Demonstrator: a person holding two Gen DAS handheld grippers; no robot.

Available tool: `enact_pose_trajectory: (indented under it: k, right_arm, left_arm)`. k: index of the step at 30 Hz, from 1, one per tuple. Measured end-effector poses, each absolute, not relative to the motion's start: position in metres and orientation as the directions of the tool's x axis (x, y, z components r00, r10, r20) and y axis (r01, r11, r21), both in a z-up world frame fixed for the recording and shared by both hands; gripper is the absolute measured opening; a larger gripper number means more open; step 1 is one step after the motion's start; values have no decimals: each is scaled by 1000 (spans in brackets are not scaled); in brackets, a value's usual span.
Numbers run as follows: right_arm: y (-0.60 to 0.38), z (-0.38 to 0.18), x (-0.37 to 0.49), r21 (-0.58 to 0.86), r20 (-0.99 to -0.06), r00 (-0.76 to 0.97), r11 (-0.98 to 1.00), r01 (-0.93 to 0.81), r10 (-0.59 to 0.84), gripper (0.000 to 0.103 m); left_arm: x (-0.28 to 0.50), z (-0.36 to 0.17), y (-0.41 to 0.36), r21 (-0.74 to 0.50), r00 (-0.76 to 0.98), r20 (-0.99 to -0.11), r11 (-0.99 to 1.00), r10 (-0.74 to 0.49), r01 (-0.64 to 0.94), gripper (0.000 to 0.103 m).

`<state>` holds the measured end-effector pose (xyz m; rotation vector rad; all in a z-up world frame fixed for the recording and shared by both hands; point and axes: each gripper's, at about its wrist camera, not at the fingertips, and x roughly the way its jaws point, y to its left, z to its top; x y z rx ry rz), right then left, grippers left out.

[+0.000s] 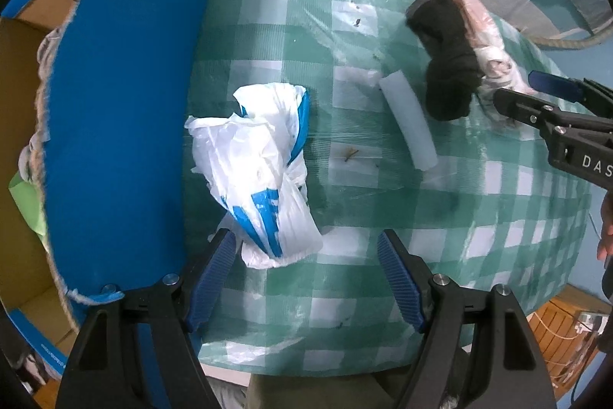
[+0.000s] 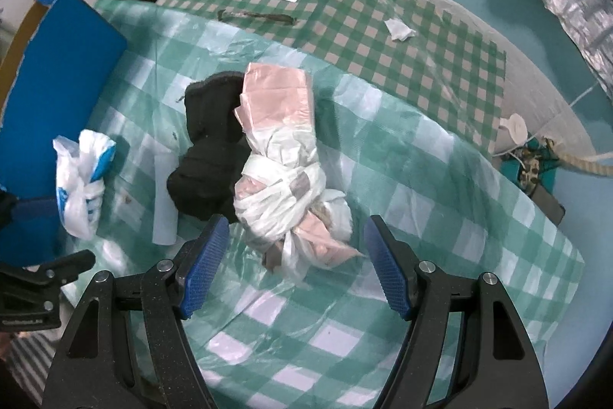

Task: Organize soft objects
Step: 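Grasp the white-wrapped pink bundle with the right tool while the left tool grasps the white-blue plastic bag, then lift the pink bundle and plastic bag and carry both over the box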

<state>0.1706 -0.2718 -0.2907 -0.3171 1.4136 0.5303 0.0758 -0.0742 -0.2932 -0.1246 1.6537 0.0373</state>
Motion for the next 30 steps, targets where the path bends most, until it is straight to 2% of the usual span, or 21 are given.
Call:
enact_pose_trajectory:
  k: [7, 12, 14, 15, 19, 21, 27, 30]
  right_arm:
    - [-261, -312, 171, 40, -992, 76, 825, -563, 100, 73]
    - [-257, -319, 170, 13, -994, 80, 819, -574, 72, 72]
    - [-258, -322, 170, 18, -995, 70, 819, -573, 71, 60]
    - [-259, -323, 170, 25, -995, 63, 819, -573, 75, 48]
    - [-264, -323, 167, 53, -995, 44, 822, -567, 94, 38]
    - [-265, -322, 165, 67, -993, 40, 822, -565, 108, 36]
    - [-271, -318, 155, 110, -989, 18, 824, -556, 145, 35]
    - [-277, -315, 147, 135, -986, 12, 833, -537, 167, 35]
  left_arm:
    - [83, -321, -70, -16, -129, -991, 995, -28, -95, 78]
    - [88, -336, -64, -31, -166, -985, 994, -49, -109, 78]
    - [89, -338, -63, -35, -166, -985, 993, -54, -114, 80]
    - [92, -340, -57, -38, -166, -984, 993, -57, -114, 80]
    - [89, -343, -59, -30, -160, -986, 995, -45, -94, 80]
    - [86, -343, -66, -25, -154, -987, 996, -37, -82, 79]
    - [73, -341, -81, 20, -121, -993, 999, 14, -45, 66]
    - [68, -337, -80, 21, -103, -995, 999, 16, -42, 52]
